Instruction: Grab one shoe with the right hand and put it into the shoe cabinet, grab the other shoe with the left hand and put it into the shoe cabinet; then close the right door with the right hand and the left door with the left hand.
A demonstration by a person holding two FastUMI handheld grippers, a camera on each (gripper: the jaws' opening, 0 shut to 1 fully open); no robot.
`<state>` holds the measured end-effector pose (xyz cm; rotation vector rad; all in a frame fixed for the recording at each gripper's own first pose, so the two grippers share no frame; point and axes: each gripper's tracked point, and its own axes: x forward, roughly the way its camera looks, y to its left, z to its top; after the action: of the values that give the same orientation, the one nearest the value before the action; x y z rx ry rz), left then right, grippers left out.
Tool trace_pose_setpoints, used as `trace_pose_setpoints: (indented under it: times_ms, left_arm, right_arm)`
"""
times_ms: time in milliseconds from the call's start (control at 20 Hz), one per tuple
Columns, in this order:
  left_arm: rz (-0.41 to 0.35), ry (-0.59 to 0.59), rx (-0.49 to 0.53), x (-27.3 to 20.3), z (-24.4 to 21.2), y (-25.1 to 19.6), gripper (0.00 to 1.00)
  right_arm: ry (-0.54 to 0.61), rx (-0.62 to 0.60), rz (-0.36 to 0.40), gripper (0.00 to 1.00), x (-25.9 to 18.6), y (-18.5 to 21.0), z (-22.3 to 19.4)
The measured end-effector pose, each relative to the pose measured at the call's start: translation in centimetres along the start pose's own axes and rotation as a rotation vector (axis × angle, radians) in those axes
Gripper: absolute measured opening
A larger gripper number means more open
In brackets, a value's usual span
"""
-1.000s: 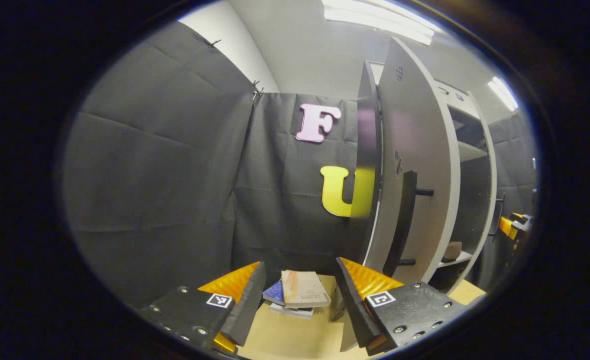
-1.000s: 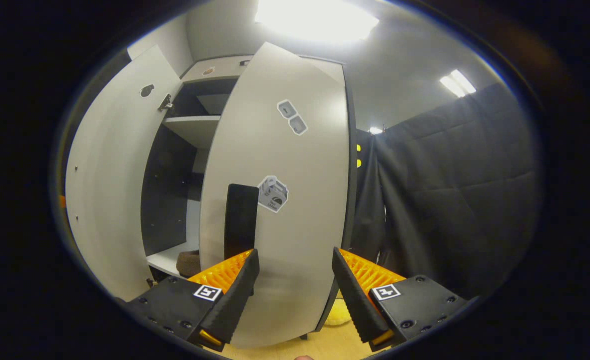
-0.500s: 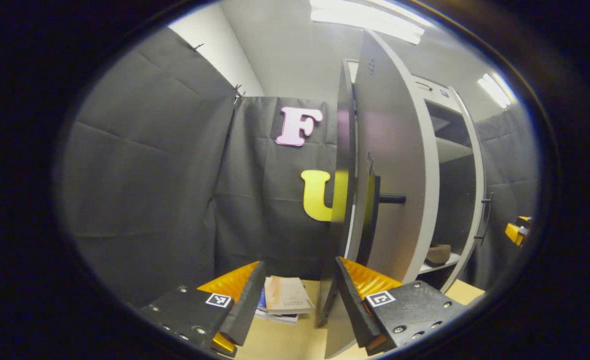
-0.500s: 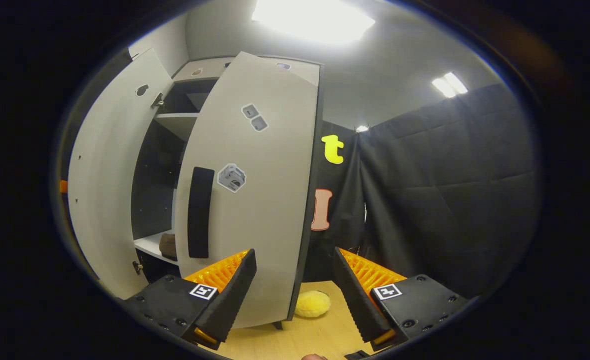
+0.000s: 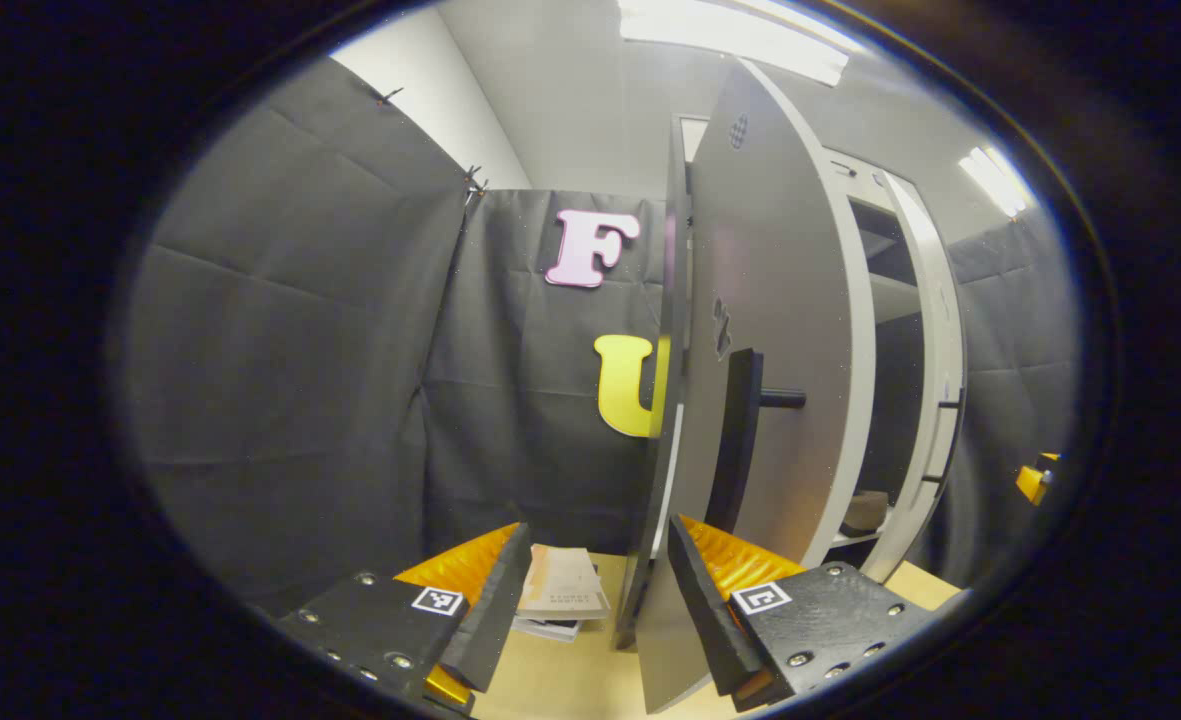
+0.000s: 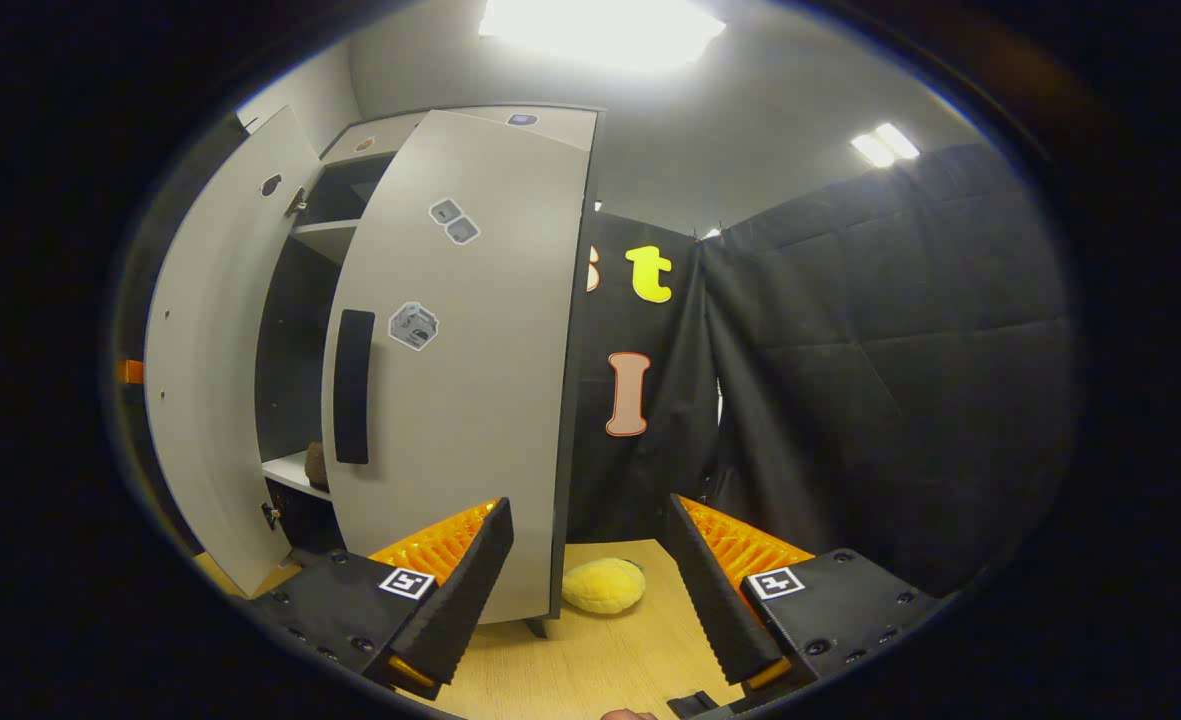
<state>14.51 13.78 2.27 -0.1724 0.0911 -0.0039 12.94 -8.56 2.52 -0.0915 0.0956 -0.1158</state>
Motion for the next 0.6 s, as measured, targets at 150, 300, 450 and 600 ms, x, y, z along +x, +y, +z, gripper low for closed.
trace_pose_setpoints:
  times_ms: [150,300,450,600]
  left_arm:
    - [-0.033,0.002,0.012,-0.1,-0.1,-2.1,0.81]
    - [-0.072,0.0,-0.001,-0.1,-0.3,-4.7,0.81]
    - [-0.11,-0.001,-0.024,0.5,-0.7,-7.4,0.81]
    - [-0.147,0.003,-0.024,1.3,-1.1,-10.5,0.81]
  right_arm:
    - [0.006,0.001,0.009,0.98,0.1,-0.3,-0.2]
    - [0.007,-0.002,0.022,0.98,0.1,-0.5,-0.1]
    - [0.003,-0.017,0.025,0.98,-0.1,-0.5,0.0]
    - [0.007,-0.028,0.015,0.98,-0.2,-0.9,0.1]
